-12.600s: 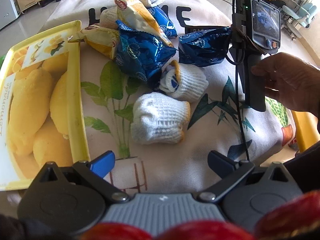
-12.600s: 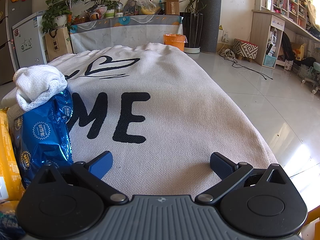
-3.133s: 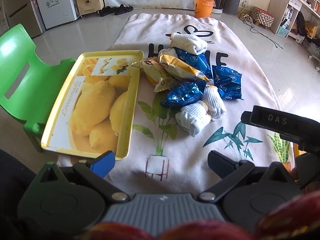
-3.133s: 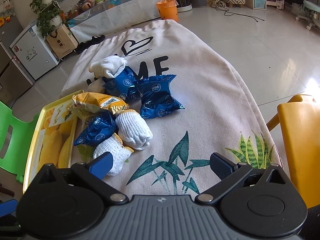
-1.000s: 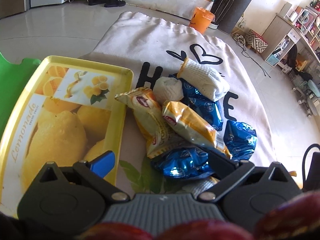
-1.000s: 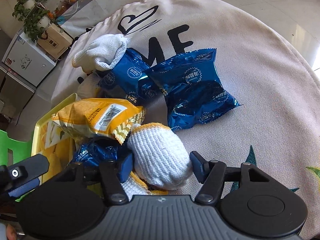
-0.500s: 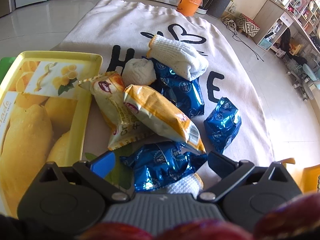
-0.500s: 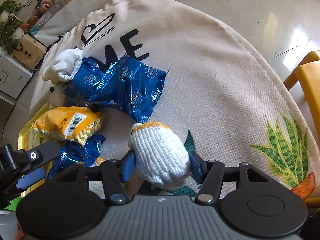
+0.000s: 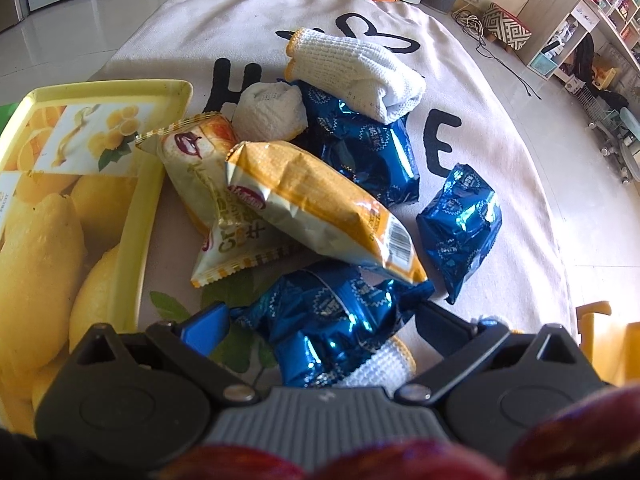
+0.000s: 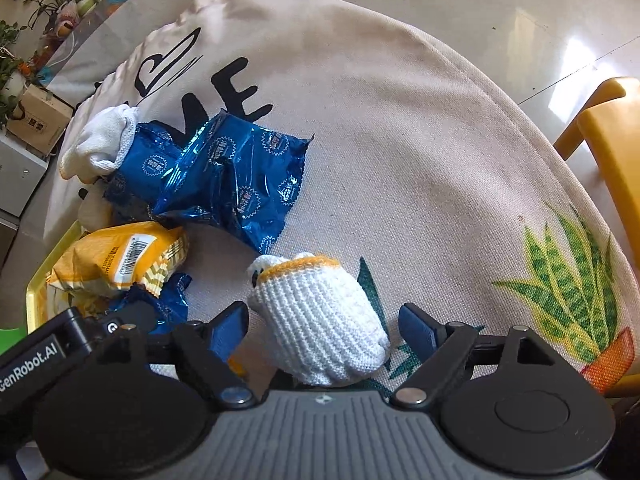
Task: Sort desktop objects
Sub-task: 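Grasp the blue foil pack with the left tool while the right tool holds the glove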
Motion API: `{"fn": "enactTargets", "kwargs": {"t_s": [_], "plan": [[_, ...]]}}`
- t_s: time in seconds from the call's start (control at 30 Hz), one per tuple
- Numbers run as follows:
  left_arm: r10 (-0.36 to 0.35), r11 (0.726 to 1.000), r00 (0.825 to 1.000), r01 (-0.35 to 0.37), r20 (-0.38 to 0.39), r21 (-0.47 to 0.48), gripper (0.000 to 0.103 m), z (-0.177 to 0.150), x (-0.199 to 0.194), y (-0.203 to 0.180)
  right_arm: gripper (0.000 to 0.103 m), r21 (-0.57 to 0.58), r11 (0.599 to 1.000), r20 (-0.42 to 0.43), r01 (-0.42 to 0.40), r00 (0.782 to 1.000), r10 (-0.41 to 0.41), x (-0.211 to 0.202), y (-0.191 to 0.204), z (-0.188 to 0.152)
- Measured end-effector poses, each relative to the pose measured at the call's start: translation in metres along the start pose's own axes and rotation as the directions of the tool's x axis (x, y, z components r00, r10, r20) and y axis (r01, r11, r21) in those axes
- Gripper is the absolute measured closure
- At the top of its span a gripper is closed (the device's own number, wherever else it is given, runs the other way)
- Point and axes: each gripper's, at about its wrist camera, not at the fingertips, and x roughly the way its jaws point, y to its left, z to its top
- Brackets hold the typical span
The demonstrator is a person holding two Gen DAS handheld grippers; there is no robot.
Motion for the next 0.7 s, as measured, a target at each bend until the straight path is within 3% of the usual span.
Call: {"fn": "enactTargets", "kwargs": {"t_s": [0.5,0.7], "plan": [[0.046,0.999,0.998,-0.047,-0.048,-0.021,0.000,0.001,0.019,-0.001,0.020,-0.083,0.995,0.003,0.063,0.998,-0.063,0.001,0.009,-0.004],[0.030,0.996,0.994,-0.039,-0.101,-0.085,0.000,0.000,0.028,0.009,0.018,-0.113,0.990,0.015,0.080,0.997,-0.078,0.003,0.014,-0.006]]}}
